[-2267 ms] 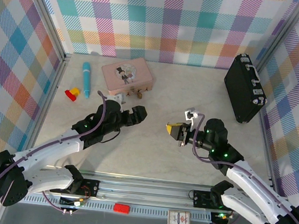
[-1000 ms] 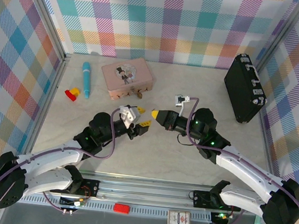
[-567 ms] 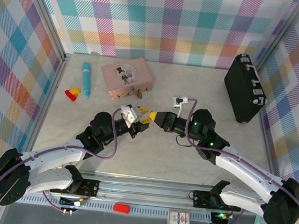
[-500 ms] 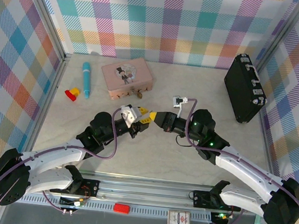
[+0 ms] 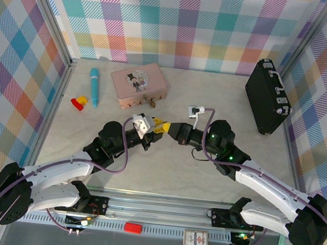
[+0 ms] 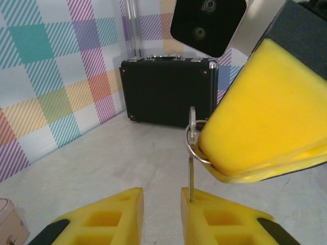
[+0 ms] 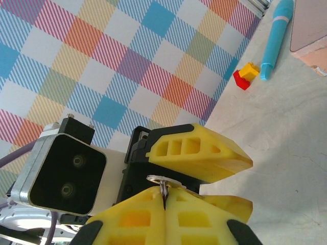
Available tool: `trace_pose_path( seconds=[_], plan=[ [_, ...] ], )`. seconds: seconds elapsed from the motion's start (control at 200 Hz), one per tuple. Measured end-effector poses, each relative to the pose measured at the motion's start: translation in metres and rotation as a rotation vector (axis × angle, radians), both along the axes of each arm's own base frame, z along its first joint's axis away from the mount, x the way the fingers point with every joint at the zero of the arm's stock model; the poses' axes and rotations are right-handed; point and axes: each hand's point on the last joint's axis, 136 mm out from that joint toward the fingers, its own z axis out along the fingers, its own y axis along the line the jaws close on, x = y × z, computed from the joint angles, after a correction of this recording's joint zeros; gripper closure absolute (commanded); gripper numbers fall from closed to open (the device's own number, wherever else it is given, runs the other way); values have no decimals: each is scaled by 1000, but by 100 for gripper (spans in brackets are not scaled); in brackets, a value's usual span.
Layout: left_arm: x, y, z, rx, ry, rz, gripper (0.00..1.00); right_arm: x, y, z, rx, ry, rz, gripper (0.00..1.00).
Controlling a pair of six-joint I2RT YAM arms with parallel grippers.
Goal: Unlock the padlock with the key
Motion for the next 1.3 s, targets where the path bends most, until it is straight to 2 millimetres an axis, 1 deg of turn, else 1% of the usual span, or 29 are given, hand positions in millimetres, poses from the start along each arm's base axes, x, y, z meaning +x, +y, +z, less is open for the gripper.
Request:
trace_pose_path(
  seconds=[0.095,0.215,0.285,0.45,0.545,0.795,1.09,1.235,1.3],
  plan=[
    [0,0,0,3,4,0,69,1,0,-1,-4,3,-4,100],
    [-1,-1,-1,5,6,-5,65,2,-1,-4,-13,9,-13,100],
    [-2,-2,-1,5,6,-17,65,2,-1,-6,-23,11,-17,100],
    [-6,-4,-1,5,7,-45,65,2,-2,-9,-34,11,-16,100],
    [-7,-5,-1,5,8,-51,68,2,-2,-9,-35,11,-17,100],
    [-5,-7,-9,18,25,-50,72,1,-1,-9,-35,12,-14,100],
    [-2,-8,-10,22,30,-41,77,-1,1,-9,-34,11,-6,100],
    [-1,-8,-9,20,27,-40,77,-2,1,-9,-34,11,-4,100],
    [-2,-8,-9,19,27,-40,74,-2,1,-9,-34,11,-4,100]
  ],
)
